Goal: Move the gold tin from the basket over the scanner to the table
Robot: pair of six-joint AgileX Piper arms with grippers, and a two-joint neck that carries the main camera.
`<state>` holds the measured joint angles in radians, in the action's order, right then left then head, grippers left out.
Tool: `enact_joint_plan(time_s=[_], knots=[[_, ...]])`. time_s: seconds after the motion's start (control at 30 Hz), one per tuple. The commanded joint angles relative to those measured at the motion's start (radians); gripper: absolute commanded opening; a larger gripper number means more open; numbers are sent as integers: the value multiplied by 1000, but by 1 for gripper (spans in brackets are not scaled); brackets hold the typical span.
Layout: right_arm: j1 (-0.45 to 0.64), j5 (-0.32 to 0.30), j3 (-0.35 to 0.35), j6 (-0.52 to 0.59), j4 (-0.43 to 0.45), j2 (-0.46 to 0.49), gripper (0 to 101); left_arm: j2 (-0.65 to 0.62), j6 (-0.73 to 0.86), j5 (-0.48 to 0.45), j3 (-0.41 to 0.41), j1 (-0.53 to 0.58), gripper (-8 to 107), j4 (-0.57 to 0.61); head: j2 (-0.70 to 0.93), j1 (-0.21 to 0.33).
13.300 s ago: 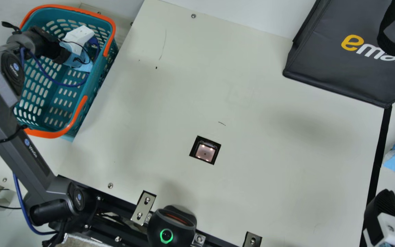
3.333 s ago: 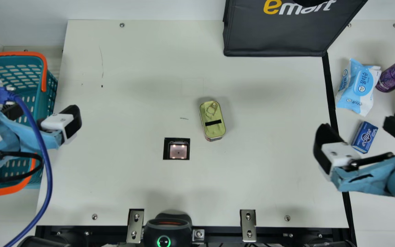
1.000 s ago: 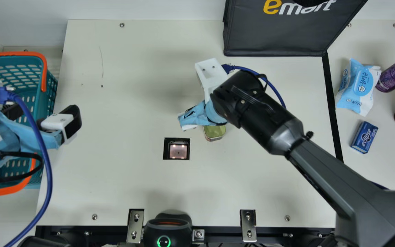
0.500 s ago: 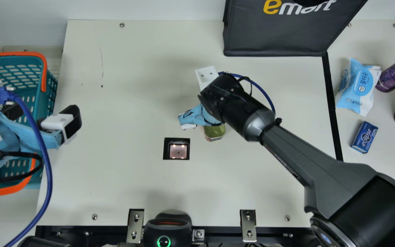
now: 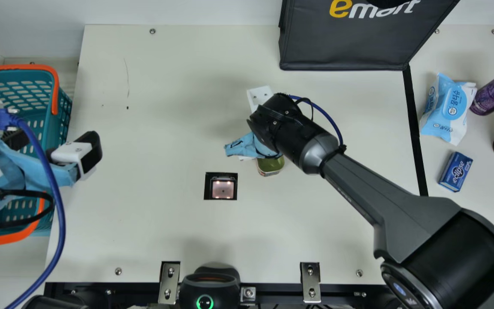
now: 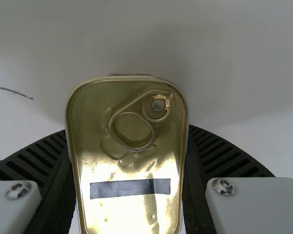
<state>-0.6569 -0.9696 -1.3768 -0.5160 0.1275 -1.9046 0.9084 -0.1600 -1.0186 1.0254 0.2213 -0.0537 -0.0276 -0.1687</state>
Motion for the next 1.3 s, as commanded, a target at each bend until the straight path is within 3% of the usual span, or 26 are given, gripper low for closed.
enact_joint_plan(time_s=[0.0,0.07,0.1,0.43,0.6,0.93,1.27], knots=[[1,-7,-6,3,-2,9,15,0,0,0,0,0,90,0,0,30],[2,-19,-13,6,-1,19,2,0,0,0,0,0,90,0,0,30],[4,-26,-17,8,-1,24,0,0,0,0,0,0,90,0,0,30],[13,-115,-81,48,-16,79,0,0,0,0,0,0,90,0,0,30],[31,-129,-97,82,-37,106,0,0,0,0,0,0,90,0,-117,30],[190,-74,6,250,-123,259,0,0,0,0,0,0,90,0,-349,30],[484,-68,134,443,-222,448,0,0,0,0,0,0,90,0,-349,30]])
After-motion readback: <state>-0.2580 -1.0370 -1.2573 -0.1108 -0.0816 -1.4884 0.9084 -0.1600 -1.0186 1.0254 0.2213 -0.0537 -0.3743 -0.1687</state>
